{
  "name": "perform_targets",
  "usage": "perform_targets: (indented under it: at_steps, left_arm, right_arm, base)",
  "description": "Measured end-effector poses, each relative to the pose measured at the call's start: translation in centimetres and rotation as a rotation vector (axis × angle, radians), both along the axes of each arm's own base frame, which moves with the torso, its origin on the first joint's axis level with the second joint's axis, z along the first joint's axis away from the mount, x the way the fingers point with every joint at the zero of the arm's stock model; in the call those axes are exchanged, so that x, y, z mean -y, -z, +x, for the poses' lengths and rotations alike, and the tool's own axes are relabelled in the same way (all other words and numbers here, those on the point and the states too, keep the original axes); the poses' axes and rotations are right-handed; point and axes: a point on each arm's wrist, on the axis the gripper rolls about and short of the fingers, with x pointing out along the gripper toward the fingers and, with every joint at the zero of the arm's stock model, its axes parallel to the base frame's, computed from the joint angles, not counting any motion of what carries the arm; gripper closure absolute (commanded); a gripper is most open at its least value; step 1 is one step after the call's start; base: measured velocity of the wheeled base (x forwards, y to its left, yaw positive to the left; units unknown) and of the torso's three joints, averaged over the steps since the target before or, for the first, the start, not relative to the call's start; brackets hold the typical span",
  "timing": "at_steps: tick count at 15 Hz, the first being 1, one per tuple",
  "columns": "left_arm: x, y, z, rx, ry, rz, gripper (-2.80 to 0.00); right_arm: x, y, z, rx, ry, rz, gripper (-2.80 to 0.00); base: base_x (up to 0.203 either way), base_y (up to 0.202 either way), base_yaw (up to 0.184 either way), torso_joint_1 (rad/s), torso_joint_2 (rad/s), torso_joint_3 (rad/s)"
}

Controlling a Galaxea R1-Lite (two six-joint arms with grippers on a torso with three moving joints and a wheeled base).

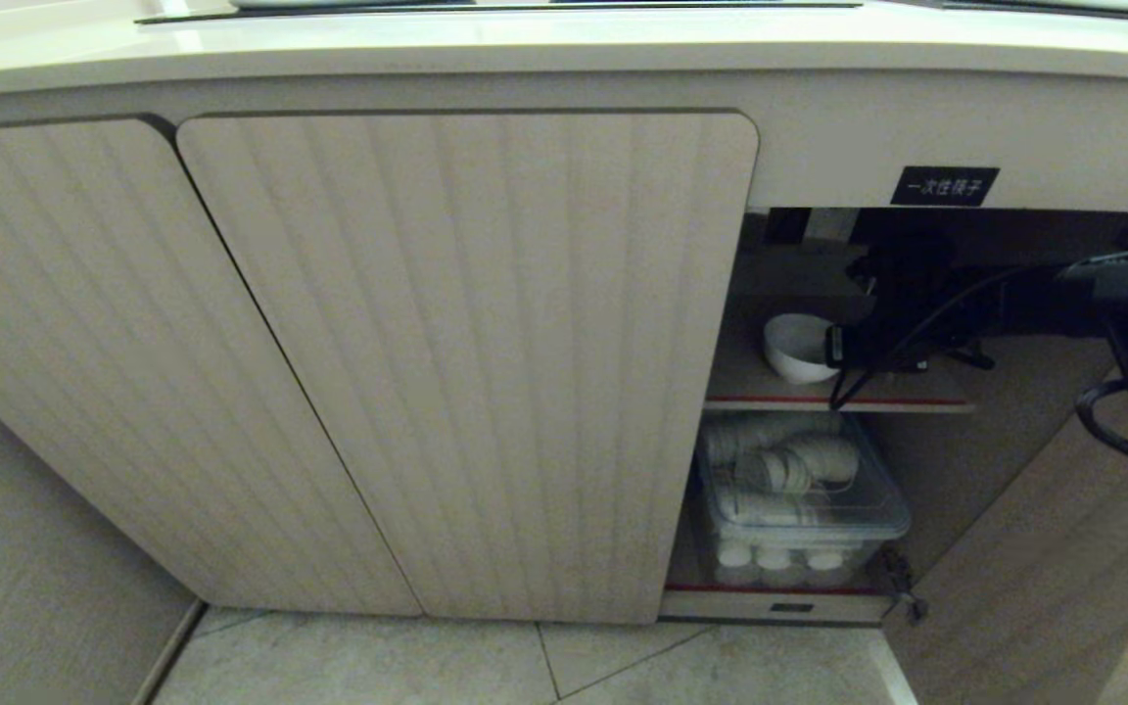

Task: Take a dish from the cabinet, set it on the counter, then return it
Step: Take the bowl from the cabinet

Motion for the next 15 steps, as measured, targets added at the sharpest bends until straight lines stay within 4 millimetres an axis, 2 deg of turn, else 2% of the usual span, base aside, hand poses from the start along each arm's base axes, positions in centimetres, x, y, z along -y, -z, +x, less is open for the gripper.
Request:
perform_targets:
  at_steps: [15]
  left_arm:
    - [0.00, 0.01, 0.00, 0.000, 0.000, 0.000, 0.00]
  right_arm:
    - [-0.02, 0.05, -0.12, -0.009, 0.001, 0.001, 0.00]
  base:
    - [0.000, 0.000, 0.000, 0.000, 0.00, 0.000]
